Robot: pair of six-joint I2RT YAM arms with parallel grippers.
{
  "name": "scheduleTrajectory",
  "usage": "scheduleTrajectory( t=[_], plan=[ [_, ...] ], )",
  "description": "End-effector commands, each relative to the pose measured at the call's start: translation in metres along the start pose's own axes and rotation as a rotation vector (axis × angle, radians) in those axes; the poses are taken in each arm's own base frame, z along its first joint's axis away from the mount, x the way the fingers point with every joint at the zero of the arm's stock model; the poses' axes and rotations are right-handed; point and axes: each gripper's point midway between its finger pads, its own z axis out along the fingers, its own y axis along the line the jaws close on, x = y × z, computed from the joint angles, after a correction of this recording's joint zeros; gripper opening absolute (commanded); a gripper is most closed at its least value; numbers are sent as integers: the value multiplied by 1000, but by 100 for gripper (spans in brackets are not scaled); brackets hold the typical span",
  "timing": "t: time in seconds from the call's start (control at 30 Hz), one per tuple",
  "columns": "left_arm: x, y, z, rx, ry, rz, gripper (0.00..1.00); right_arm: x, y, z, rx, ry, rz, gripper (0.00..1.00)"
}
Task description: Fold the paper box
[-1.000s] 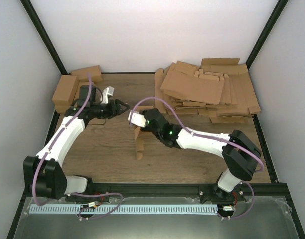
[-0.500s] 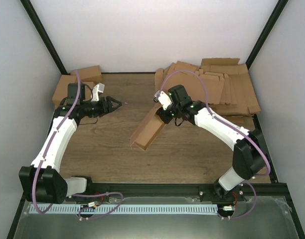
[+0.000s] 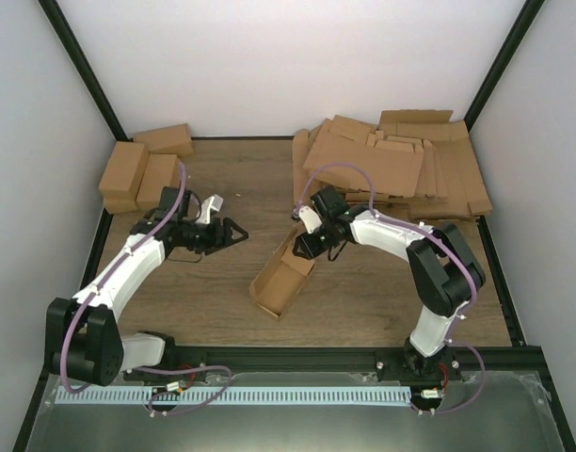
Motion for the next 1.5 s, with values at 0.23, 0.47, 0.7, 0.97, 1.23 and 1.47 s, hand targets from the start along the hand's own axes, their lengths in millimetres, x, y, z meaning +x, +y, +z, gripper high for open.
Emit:
scheduleTrajectory(
  t=[0.23,0.47,0.7,0.97,1.23,1.47],
  plan=[
    [-12,-30,-5,24,-46,160,76,-19,10,-30,-56,-184,43,67],
    [-4,-72,-19,26,-55,354,87,-38,1,-64,-147,-291,94,94],
    [1,-106,-29,-85,-106,519,91,-47,-1,-92,-60,-361,38,98],
    [27,-128,4,-260,-66,648,90,-35,22,-126,-37,-521,-122,83],
    [32,-116,31,-402,-25,661,83,-23,41,-93,17,-568,-274,66],
    [41,-90,50,-478,48,582,71,-21,36,-62,78,-544,-302,55]
  ],
)
